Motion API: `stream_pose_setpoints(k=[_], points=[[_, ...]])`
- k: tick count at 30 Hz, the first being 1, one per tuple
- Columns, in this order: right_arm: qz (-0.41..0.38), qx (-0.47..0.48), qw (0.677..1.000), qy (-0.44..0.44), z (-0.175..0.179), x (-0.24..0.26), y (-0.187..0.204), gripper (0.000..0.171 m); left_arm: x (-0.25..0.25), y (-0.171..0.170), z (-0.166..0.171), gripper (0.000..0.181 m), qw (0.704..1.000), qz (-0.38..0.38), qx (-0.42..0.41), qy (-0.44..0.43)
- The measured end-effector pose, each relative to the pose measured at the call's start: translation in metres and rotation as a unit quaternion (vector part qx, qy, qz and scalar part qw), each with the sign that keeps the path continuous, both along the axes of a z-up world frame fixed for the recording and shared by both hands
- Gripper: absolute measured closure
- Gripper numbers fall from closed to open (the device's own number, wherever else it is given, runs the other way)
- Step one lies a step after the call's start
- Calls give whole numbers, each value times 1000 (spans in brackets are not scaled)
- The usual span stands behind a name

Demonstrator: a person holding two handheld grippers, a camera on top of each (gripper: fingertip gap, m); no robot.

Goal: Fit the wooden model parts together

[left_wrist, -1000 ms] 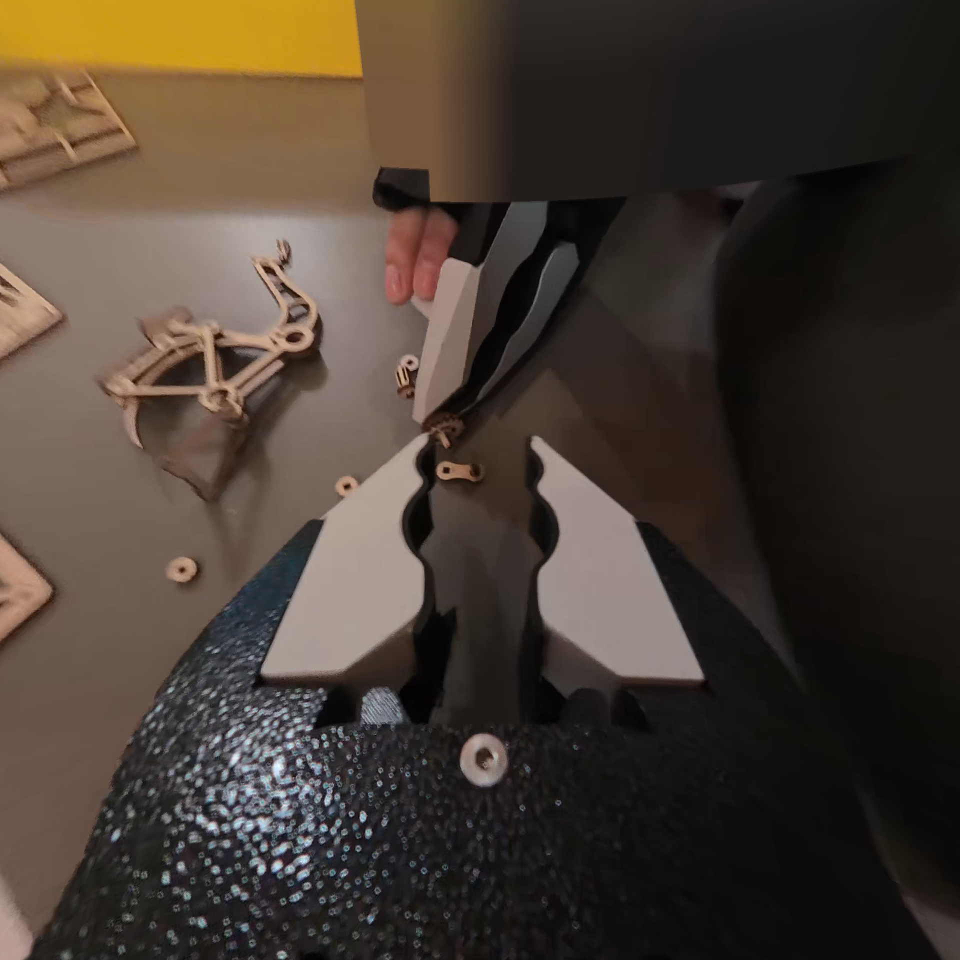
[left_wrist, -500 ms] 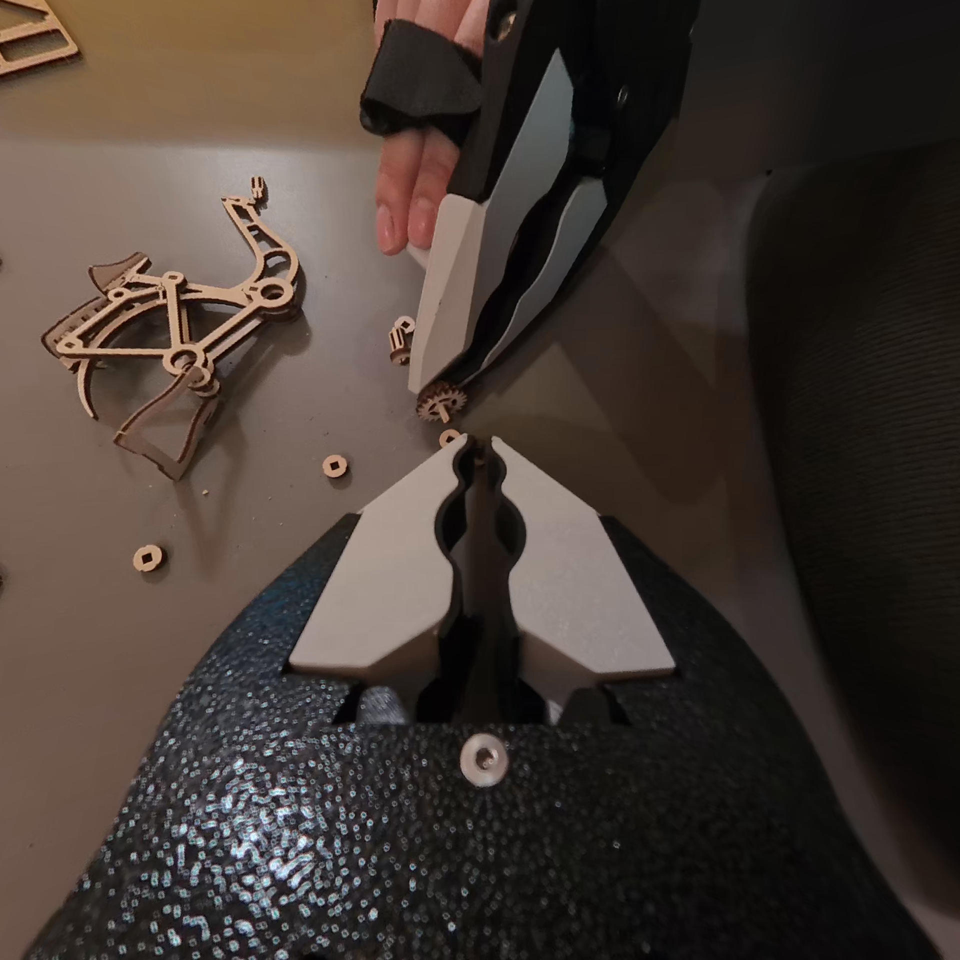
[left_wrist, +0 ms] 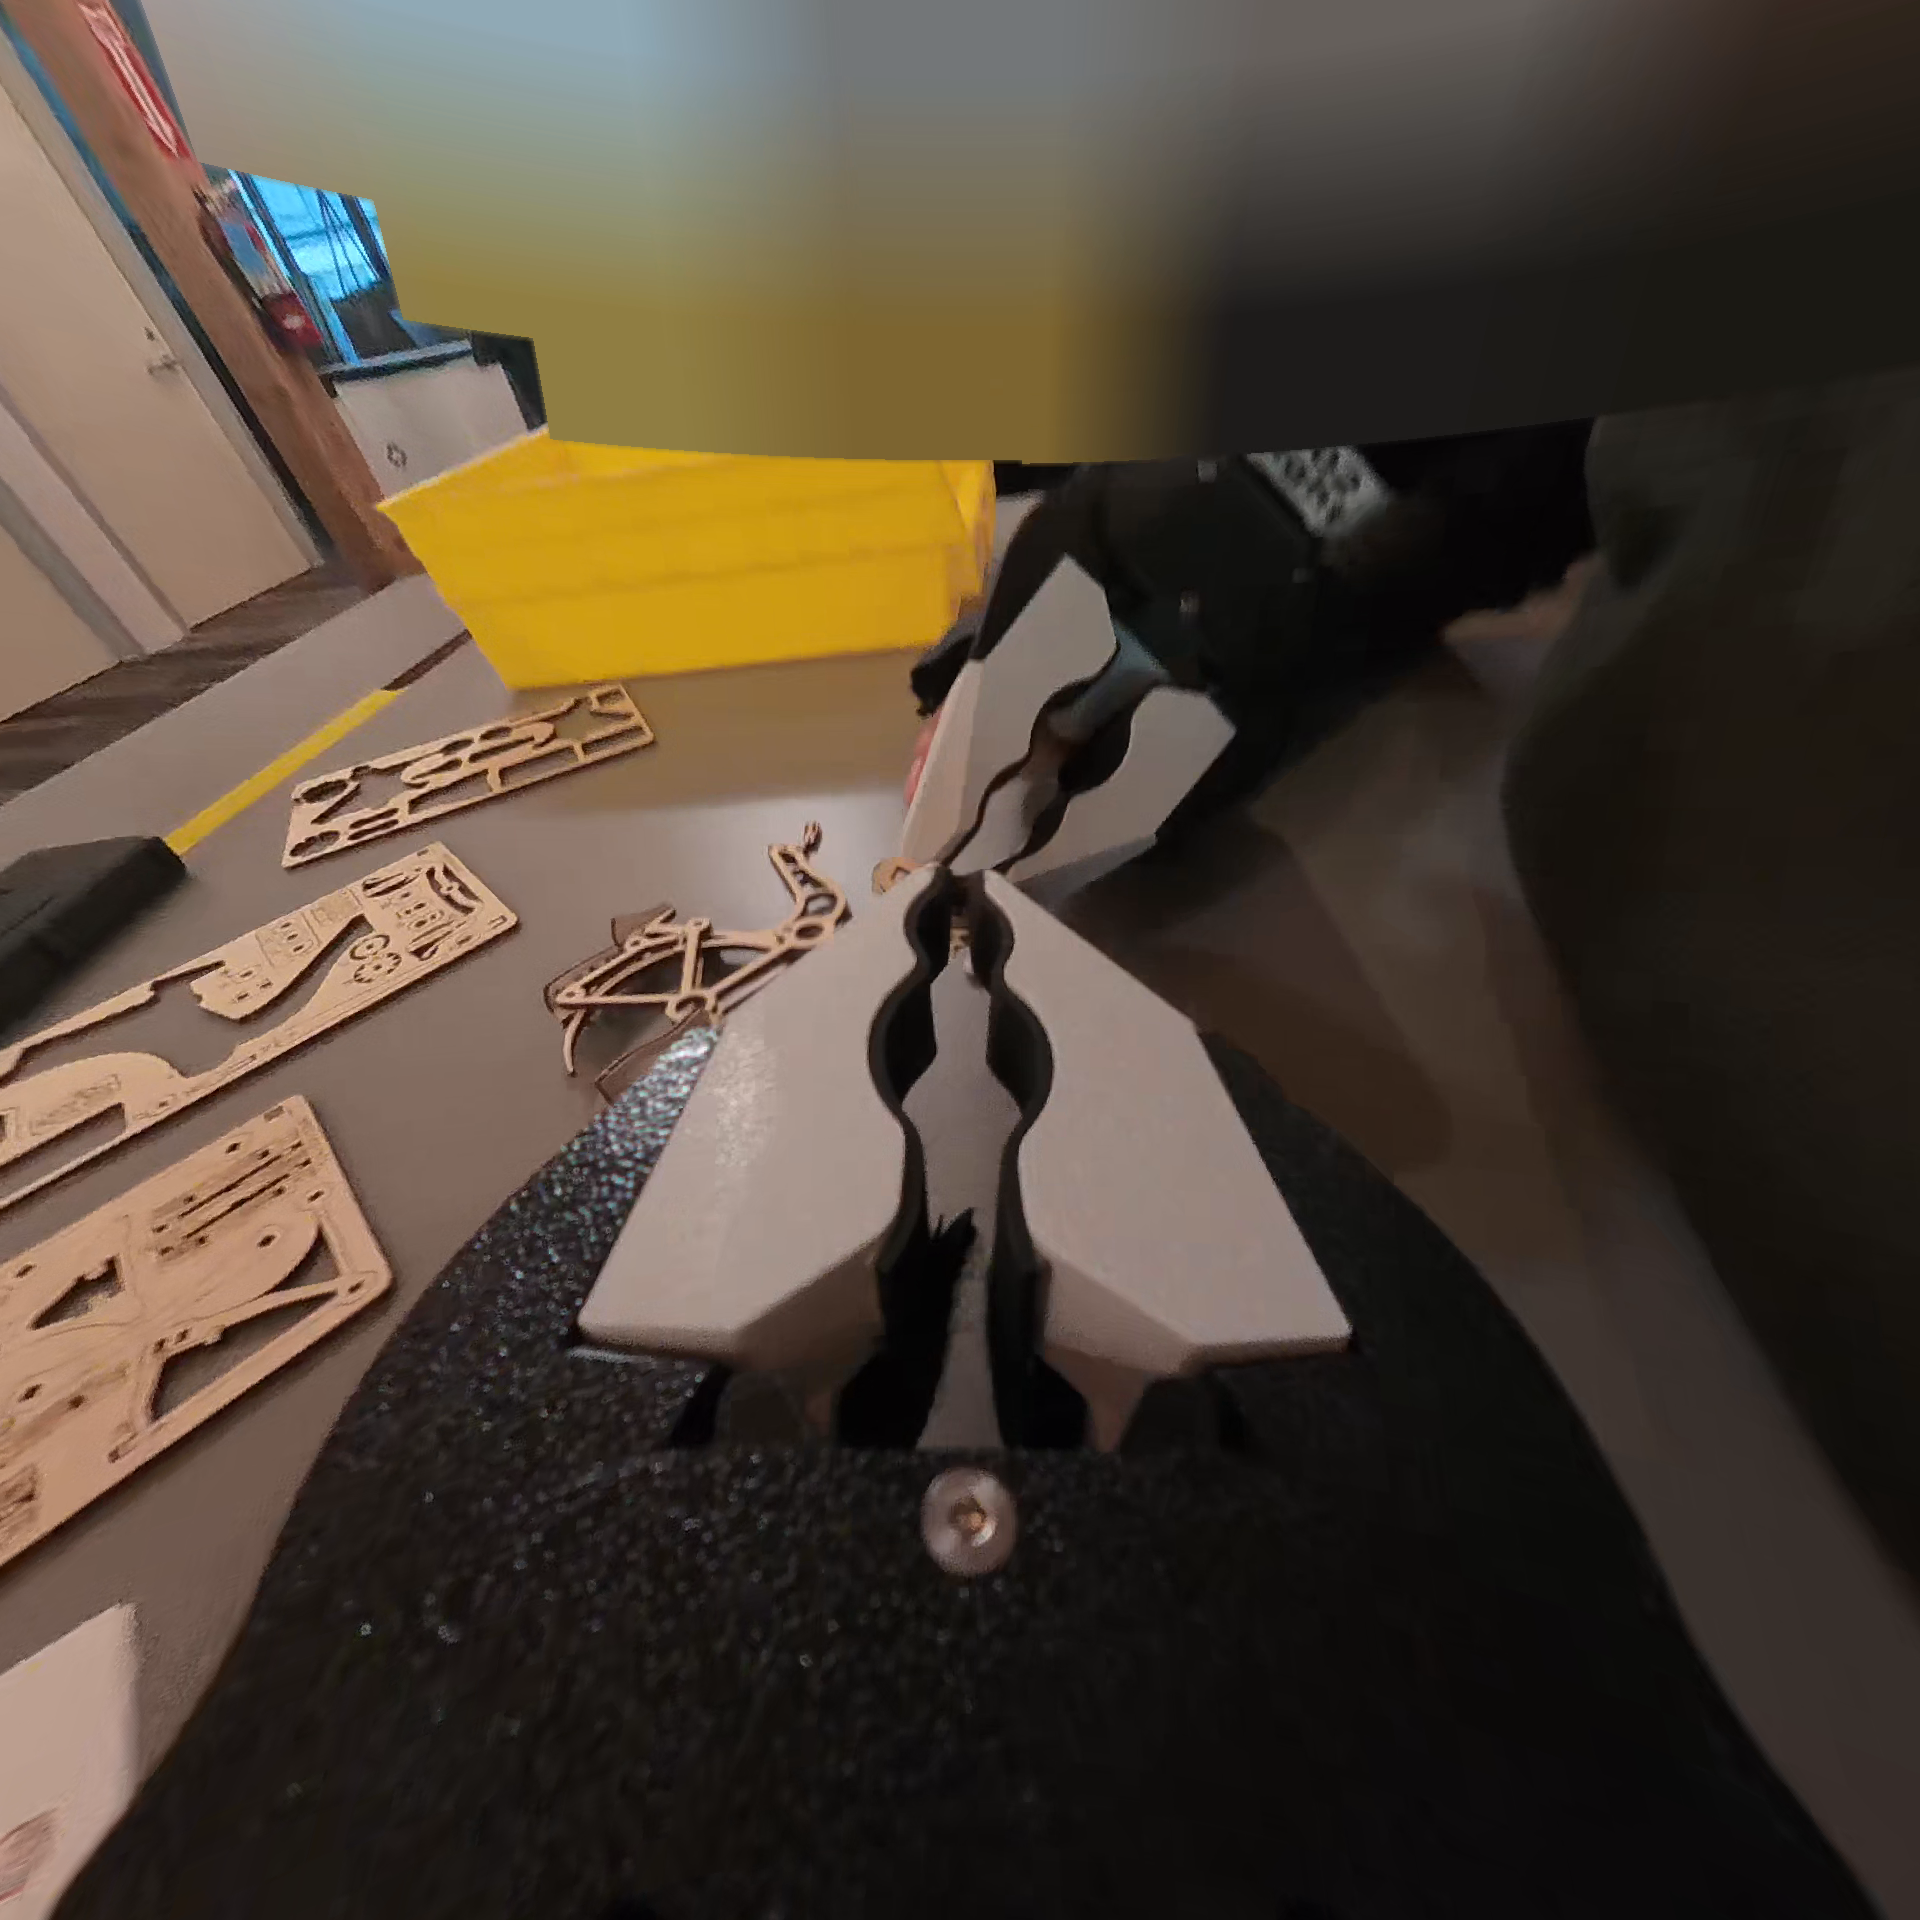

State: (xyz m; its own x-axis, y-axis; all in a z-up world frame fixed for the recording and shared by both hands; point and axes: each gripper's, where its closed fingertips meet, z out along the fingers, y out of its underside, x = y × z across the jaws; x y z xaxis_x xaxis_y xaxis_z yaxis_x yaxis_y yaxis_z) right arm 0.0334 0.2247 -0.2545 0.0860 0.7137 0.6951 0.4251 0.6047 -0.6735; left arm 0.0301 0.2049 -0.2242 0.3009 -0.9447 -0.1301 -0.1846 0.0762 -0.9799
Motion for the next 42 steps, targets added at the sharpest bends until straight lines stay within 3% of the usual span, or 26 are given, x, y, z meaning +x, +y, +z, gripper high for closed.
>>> stream_pose_setpoints(k=[4,13,30,42], points=[[-1,-12,997,71,21,0,0,165,-2,3,17,181,997,-5,-34,-75],[4,-38,992,121,33,1,-1,165,5,0,16,181,996,-23,-49,-75],[16,-65,989,129,35,0,-4,165,6,-2,17,181,995,-34,-46,-78],[9,-28,994,108,30,-1,-3,165,8,-4,10,180,998,-32,-28,-43]])
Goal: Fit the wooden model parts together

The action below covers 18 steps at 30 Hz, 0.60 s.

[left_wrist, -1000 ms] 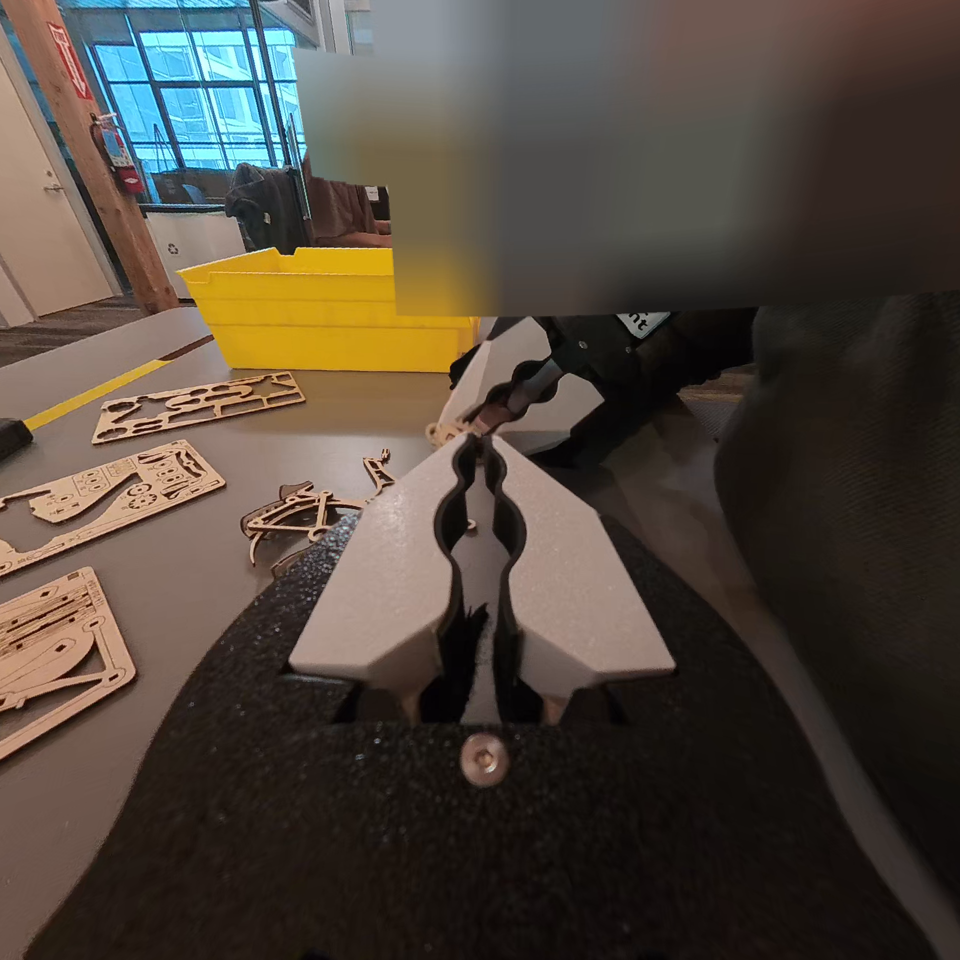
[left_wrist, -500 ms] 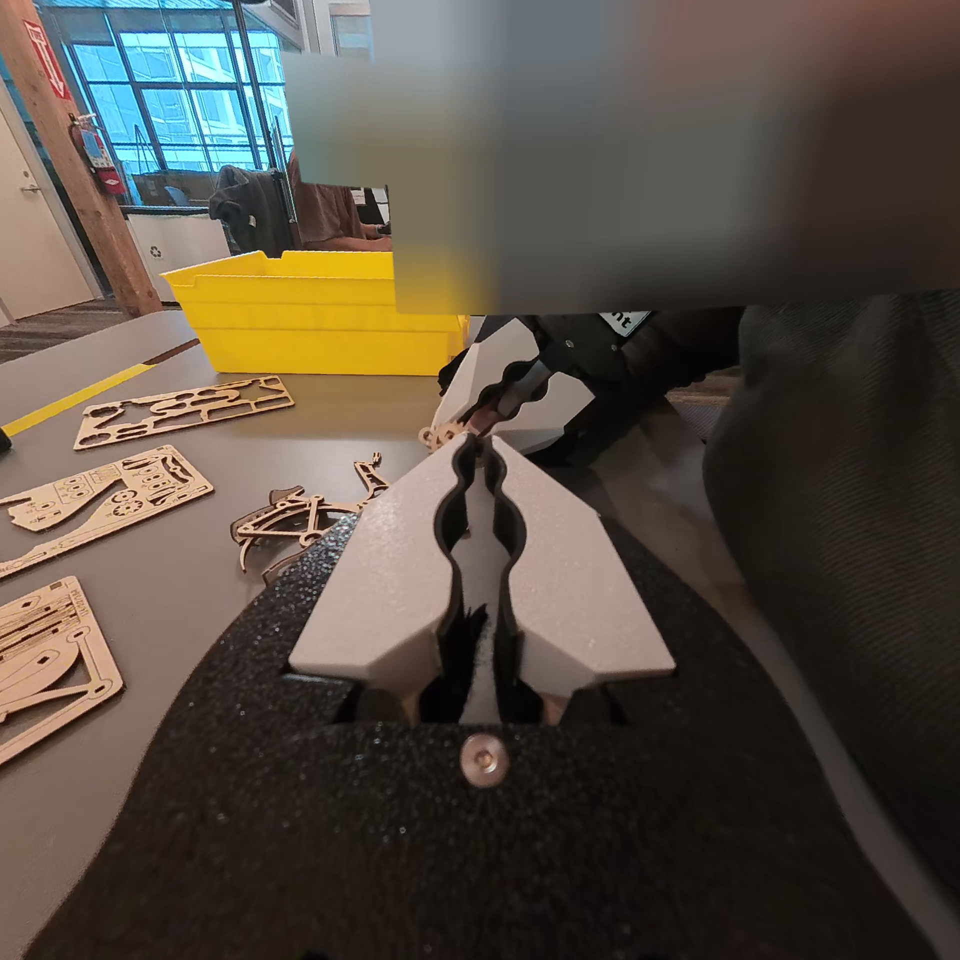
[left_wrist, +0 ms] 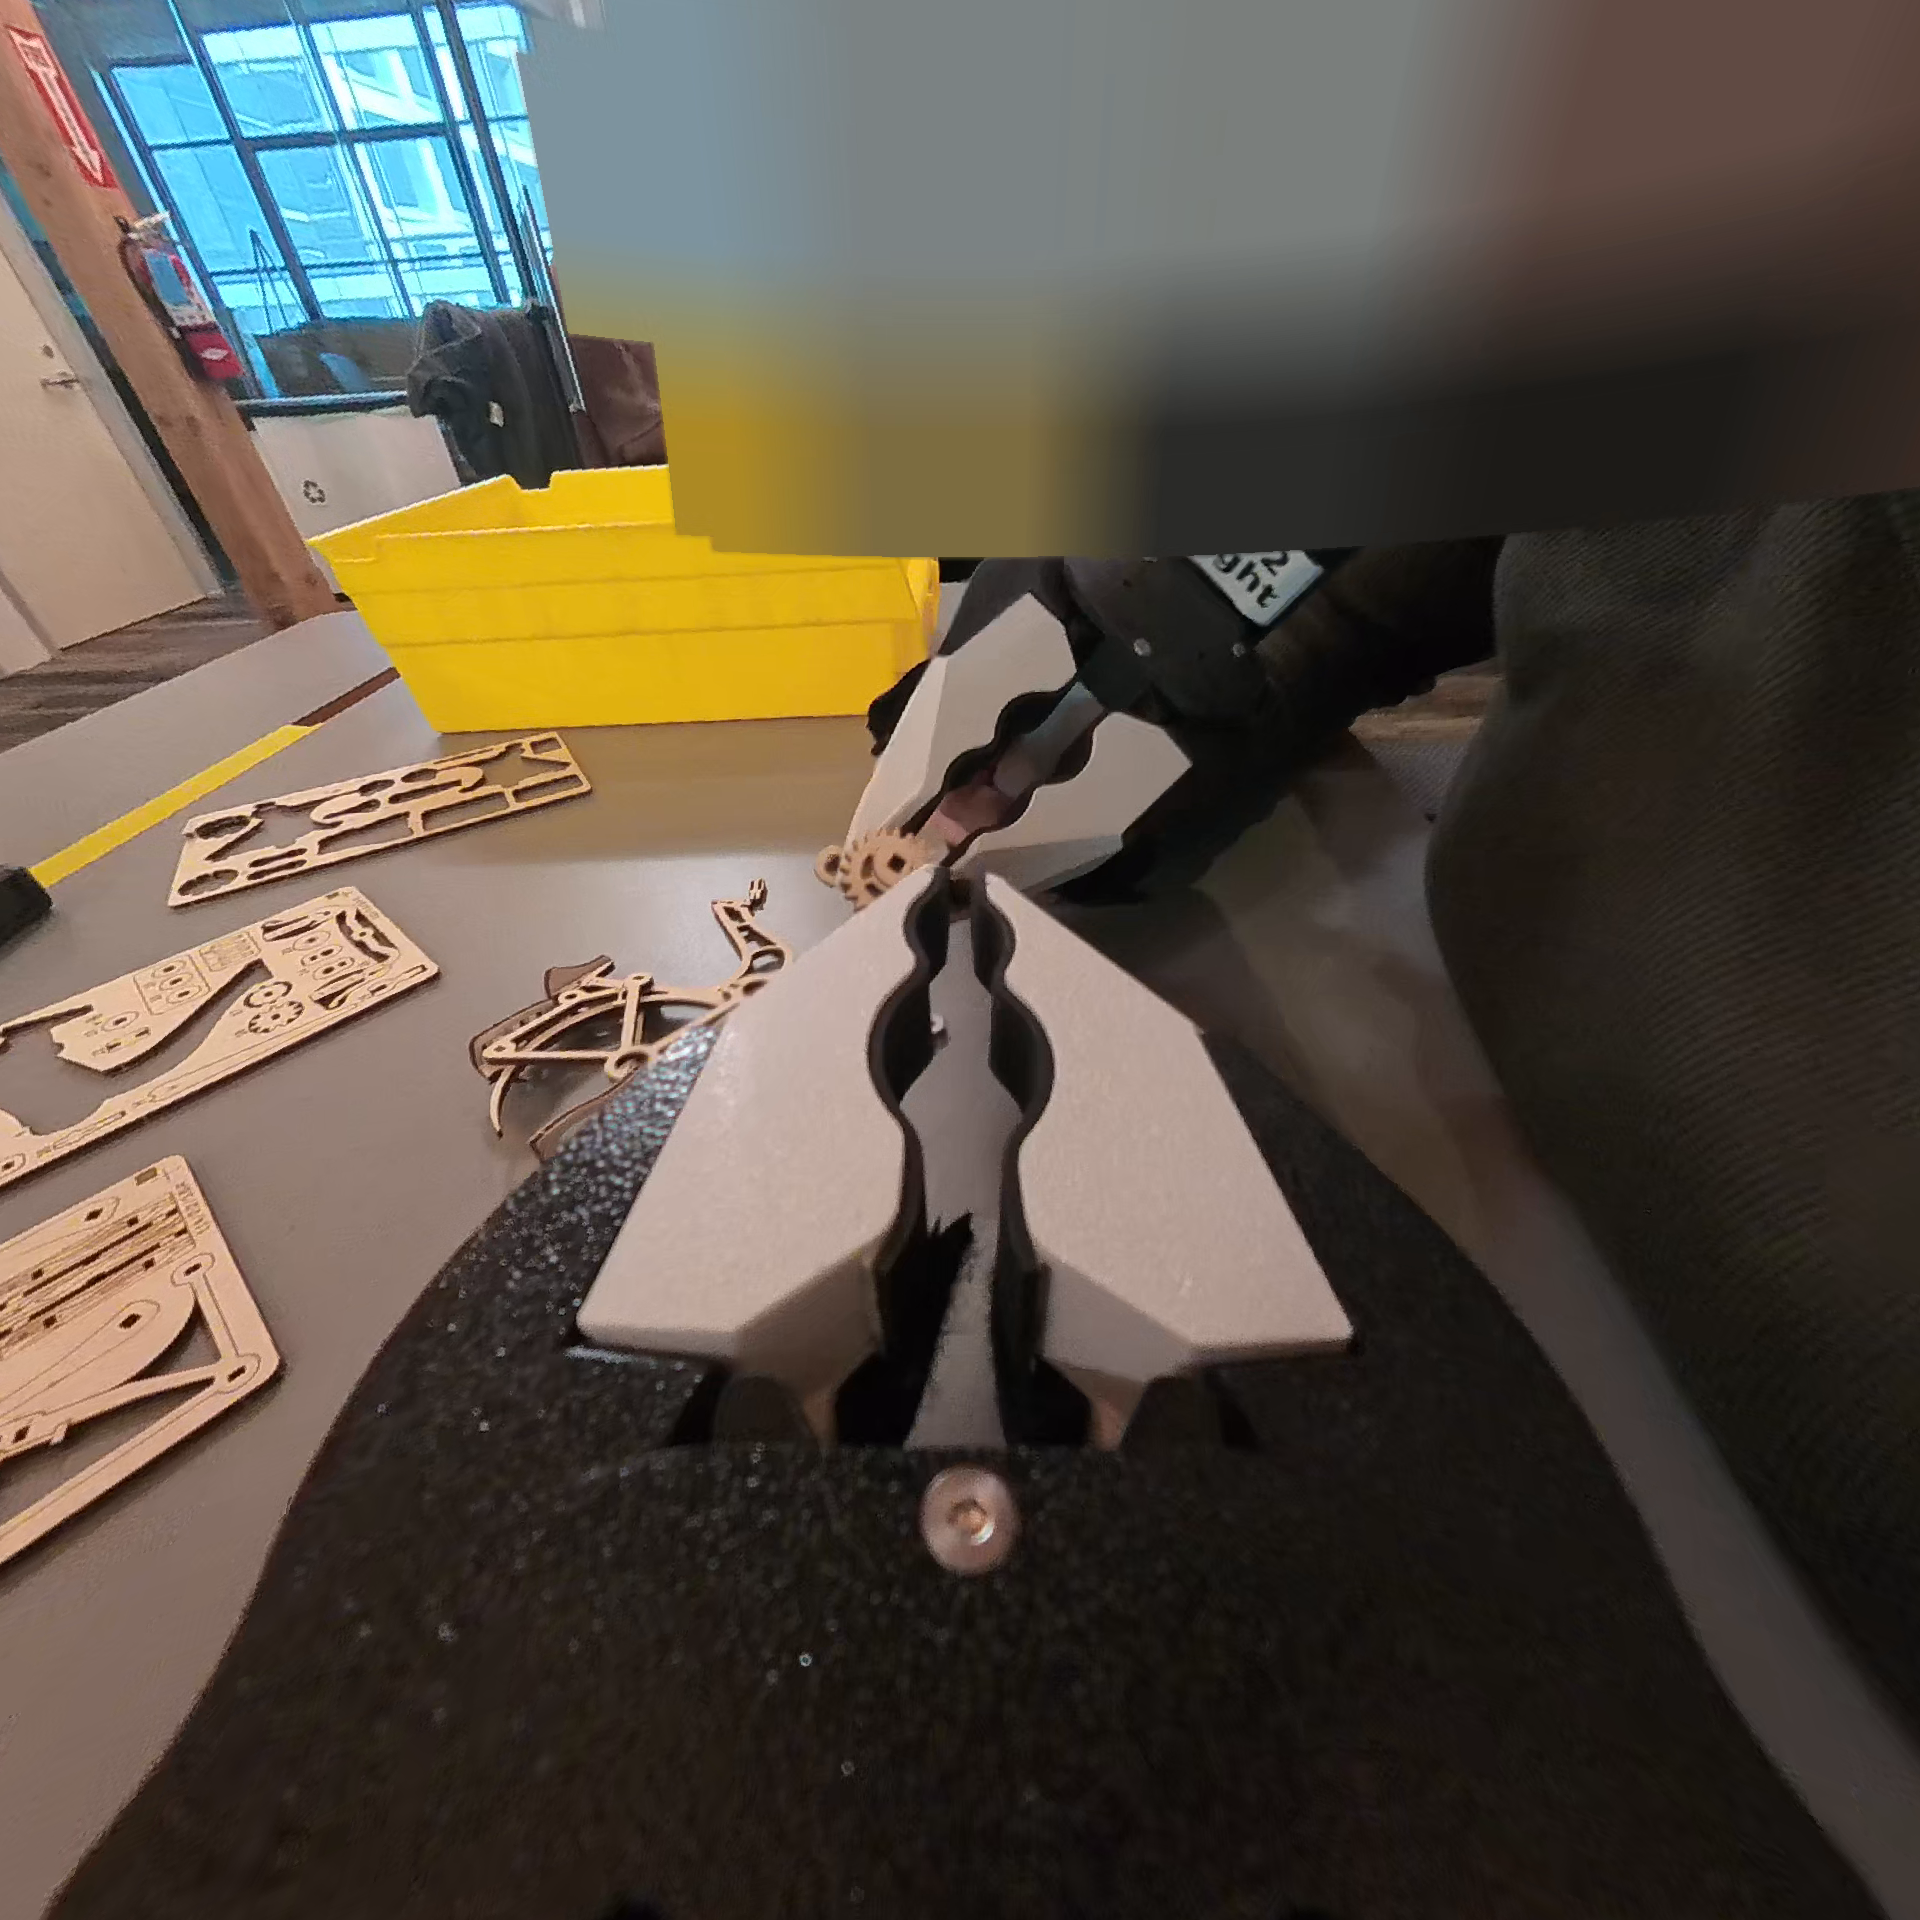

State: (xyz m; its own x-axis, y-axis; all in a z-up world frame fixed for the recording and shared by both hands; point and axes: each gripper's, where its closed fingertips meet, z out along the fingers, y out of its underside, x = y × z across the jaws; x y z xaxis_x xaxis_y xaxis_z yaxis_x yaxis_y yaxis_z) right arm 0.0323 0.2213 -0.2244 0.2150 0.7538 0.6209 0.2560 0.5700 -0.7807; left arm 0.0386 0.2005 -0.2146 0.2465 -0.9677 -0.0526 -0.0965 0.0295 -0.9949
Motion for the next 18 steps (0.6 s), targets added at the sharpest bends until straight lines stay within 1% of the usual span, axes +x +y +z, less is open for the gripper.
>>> stream_pose_setpoints(k=[5,11,15,16,18], points=[[-16,45,999,-24,-4,0,2,165,-1,2,-7,180,999,12,19,30],[-15,83,996,-31,-3,0,-1,165,-2,-3,-9,180,992,13,106,66],[-22,202,977,-57,-3,1,-8,165,-2,-11,-12,180,986,-9,148,78],[-25,221,973,-62,-4,1,-9,165,-2,-11,-13,180,985,-9,154,81],[-28,227,972,-62,-3,1,-9,165,-2,-11,-14,180,982,-3,167,84]])
